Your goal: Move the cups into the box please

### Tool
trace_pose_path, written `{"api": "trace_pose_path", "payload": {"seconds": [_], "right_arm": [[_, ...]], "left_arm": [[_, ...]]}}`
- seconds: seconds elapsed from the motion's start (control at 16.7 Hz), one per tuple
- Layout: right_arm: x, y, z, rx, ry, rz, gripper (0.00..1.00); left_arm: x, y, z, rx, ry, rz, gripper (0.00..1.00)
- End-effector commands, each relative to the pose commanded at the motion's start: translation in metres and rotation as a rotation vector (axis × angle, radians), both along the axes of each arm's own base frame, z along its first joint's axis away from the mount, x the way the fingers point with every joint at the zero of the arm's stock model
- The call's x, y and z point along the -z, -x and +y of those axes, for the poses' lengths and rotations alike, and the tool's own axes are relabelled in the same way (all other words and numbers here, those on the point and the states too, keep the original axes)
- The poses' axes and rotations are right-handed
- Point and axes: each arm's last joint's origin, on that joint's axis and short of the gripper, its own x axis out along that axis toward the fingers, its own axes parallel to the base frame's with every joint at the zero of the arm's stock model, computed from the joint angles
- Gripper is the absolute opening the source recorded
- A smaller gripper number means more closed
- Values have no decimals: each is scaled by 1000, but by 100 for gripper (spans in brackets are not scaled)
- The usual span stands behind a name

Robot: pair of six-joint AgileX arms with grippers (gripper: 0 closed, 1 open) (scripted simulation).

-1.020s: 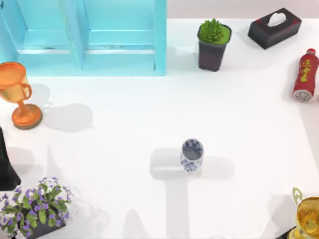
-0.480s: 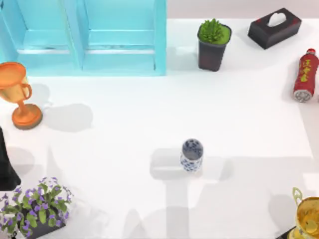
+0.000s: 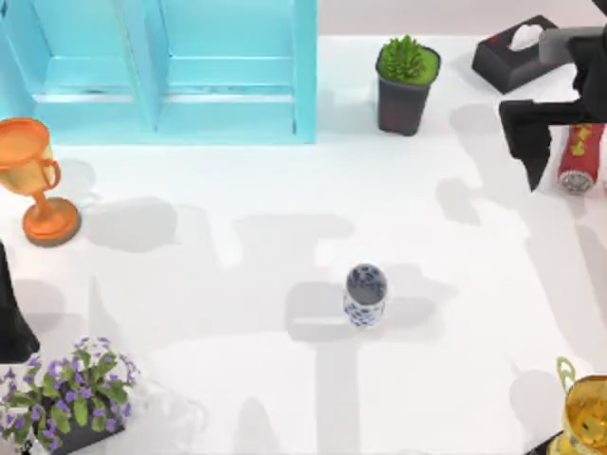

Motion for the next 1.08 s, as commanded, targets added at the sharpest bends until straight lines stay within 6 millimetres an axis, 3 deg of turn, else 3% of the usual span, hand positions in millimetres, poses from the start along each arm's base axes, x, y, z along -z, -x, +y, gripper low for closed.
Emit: {"api": "trace_pose_path", "payload": {"seconds": [0.12, 0.24, 0.42, 0.84, 1.08], "right_arm": [[10, 8, 61, 9, -18, -4, 100], [20, 21, 108, 13, -32, -3, 100], [29, 38, 149, 19, -43, -1, 100], [32, 41, 155, 23, -44, 0, 100], [63, 39, 157, 21, -41, 5, 100]], "left_arm": [[0, 0, 0, 0, 0, 0, 100], [0, 0, 0, 0, 0, 0, 100], [0, 0, 0, 0, 0, 0, 100], [0, 0, 0, 0, 0, 0, 100], [0, 0, 0, 0, 0, 0, 100]]}}
